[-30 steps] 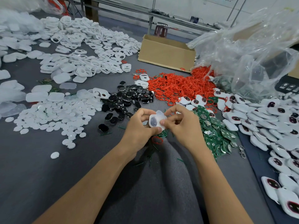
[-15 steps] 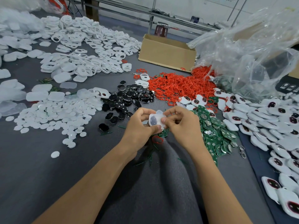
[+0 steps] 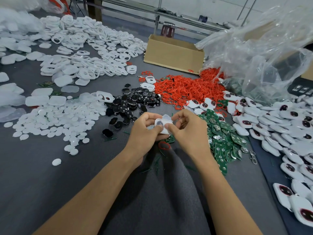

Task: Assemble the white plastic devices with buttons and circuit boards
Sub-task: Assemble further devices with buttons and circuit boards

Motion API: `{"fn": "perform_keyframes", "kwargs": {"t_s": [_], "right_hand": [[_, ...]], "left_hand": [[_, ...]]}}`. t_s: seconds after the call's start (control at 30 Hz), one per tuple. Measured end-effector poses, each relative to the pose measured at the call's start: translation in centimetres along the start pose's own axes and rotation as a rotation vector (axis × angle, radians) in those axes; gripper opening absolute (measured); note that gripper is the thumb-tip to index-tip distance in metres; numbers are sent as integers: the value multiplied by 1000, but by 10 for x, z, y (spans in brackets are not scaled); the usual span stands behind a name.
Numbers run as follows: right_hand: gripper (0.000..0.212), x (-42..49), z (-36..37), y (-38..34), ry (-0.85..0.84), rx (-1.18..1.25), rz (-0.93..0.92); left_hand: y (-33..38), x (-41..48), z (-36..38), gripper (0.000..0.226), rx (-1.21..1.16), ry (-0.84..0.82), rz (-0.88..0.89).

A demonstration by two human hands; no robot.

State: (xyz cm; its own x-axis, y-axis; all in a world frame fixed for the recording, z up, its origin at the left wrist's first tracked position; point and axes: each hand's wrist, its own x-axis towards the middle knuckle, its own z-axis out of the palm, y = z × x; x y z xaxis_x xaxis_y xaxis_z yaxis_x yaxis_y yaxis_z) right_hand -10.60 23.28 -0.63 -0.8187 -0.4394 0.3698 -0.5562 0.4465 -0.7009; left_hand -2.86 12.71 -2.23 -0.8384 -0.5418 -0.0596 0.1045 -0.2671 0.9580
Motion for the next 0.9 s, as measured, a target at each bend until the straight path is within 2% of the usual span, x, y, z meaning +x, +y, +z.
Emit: {"fn": "perform_keyframes", "kwargs": {"t_s": [0.17, 0.3, 0.47, 0.67, 0.9], "right_hand": [[16, 1, -1, 3, -53, 70, 43], [4, 4, -6, 1, -95, 192, 73], [17, 15, -42, 11, 128, 295, 129], [18, 10, -66, 39, 131, 46, 133], [19, 7, -64, 46, 149, -252, 35]], "left_hand": [[2, 0, 0, 15, -34, 32, -4], [4, 0, 0, 15, -67, 65, -17], [6, -1, 0, 15, -78, 75, -34], [6, -2, 0, 12, -63, 64, -29], [6, -2, 0, 13, -55, 51, -26]]}}
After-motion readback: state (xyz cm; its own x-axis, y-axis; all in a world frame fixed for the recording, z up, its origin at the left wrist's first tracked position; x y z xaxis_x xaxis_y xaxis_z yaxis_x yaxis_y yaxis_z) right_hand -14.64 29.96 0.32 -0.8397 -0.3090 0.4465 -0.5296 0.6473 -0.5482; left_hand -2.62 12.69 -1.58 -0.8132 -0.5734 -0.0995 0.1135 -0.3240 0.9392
